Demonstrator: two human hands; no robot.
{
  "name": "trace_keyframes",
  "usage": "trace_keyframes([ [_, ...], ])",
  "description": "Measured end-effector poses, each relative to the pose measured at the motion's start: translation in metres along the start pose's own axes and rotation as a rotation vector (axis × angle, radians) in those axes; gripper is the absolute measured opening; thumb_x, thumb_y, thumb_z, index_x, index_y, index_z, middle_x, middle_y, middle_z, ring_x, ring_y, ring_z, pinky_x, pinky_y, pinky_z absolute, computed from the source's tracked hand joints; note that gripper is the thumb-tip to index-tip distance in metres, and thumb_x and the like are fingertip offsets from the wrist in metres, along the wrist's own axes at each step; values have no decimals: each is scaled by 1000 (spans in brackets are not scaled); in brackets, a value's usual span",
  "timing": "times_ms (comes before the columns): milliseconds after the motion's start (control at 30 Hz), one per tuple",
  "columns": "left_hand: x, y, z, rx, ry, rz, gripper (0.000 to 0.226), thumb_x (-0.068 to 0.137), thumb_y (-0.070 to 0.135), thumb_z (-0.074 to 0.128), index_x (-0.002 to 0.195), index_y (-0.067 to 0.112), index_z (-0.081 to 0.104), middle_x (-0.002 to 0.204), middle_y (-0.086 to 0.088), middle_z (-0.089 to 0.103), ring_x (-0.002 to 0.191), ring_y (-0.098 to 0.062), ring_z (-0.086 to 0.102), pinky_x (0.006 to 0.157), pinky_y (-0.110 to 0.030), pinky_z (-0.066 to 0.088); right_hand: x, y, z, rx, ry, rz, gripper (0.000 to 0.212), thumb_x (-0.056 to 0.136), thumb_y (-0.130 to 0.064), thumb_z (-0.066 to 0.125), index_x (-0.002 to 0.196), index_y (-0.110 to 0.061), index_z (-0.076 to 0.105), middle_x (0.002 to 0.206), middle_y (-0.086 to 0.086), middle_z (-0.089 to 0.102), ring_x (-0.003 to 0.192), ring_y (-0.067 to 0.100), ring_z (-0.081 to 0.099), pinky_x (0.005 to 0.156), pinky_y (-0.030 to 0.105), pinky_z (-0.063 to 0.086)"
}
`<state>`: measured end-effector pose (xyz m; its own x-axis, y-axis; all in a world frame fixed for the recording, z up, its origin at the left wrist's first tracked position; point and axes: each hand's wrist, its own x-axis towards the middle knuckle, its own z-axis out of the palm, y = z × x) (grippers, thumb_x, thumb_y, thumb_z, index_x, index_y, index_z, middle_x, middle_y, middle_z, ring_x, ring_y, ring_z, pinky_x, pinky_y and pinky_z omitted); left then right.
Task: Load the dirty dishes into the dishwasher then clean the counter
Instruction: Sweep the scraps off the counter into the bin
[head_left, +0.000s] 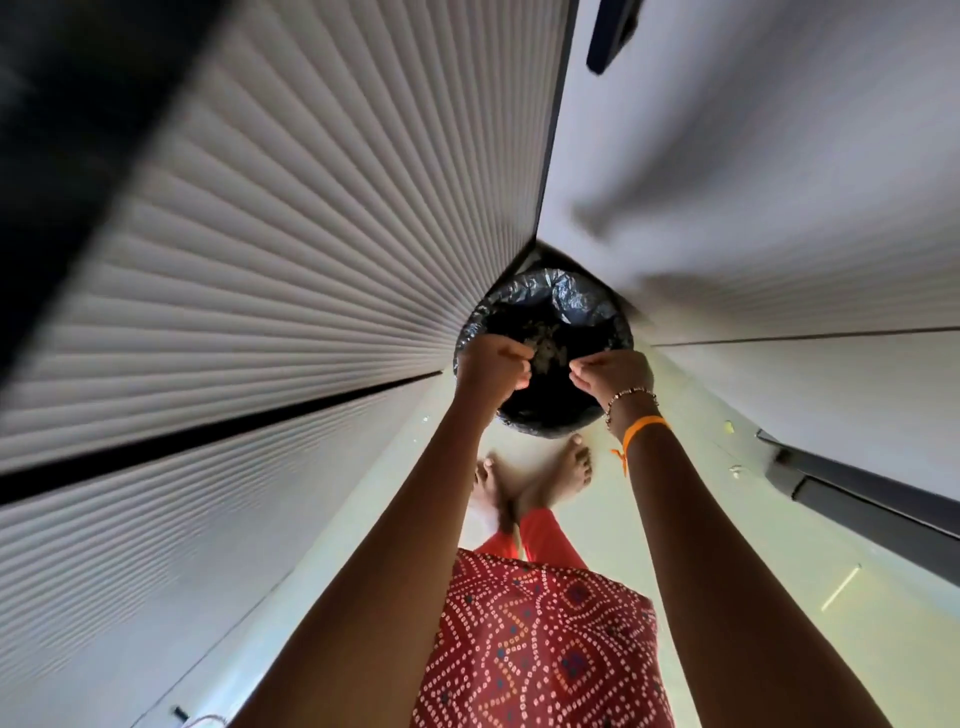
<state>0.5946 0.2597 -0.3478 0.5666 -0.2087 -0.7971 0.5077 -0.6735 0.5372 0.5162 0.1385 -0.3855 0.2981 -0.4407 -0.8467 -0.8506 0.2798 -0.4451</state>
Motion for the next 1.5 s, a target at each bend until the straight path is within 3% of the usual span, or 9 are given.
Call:
trace_keyframes([
  [133,-52,27,-14,1,55,24,26,85,11,60,60,18,63,34,6,47,32,-2,42,47,-20,42,-55,-23,-9,113,49,-79,16,84,7,56,97,14,63,64,8,58,37,-3,52,47,8,48],
  [300,-119,74,-34,-2,56,168,19,78,14,52,68,27,63,79,-2,72,83,-23,66,80,-31,49,-136,-70,-29,219,-29,-208,23,86,14,47,107,17,57,95,21,61,57,6,61,55,9,50],
  [433,-175,118,-49,-104,62,279,28,77,3,47,74,28,60,86,-5,70,86,-23,63,83,-35,50,-206,-108,-45,353,29,-326,21,85,11,53,70,-2,61,67,9,60,64,23,58,52,14,53],
  [600,-237,180,-77,-185,30,491,31,80,0,50,79,27,64,76,5,64,72,-16,59,69,-30,48,-282,-145,-66,430,112,-554,19,85,9,54,72,-4,60,69,13,60,48,12,60,49,16,52],
  [933,-293,297,-131,-86,157,814,23,85,2,51,88,19,66,78,7,64,71,-7,58,68,-21,46,-340,-238,-116,-82,427,-1129,31,79,14,51,88,-10,67,92,5,66,85,18,63,75,9,43],
  [1100,-275,345,-129,-52,225,799,19,88,6,51,91,18,66,82,7,64,84,-8,58,82,-24,44,-307,-280,-146,-461,194,-1117,52,86,9,43,132,-16,47,141,3,42,136,19,33,116,37,19],
  [1233,-253,385,-111,-20,247,779,17,90,10,52,93,18,67,85,7,64,85,-7,57,77,-21,41,-278,-306,-163,-914,69,-1109,52,98,-14,38,145,-29,24,157,-9,6,145,15,-6,116,36,-6],
  [1400,-228,425,-88,-53,276,738,17,90,12,51,94,21,65,93,7,65,89,-6,57,76,-20,39,-253,-333,-185,-1200,105,-1185,58,95,-51,19,148,-31,5,156,-12,-4,143,11,-13,117,36,-10],
  [1500,-216,440,-78,-84,274,711,18,91,12,49,101,21,62,99,7,63,93,-5,56,78,-19,38,-237,-351,-199,-1242,131,-1218,90,69,-67,-14,148,-29,5,157,-10,-3,144,12,-11,115,33,-10],
])
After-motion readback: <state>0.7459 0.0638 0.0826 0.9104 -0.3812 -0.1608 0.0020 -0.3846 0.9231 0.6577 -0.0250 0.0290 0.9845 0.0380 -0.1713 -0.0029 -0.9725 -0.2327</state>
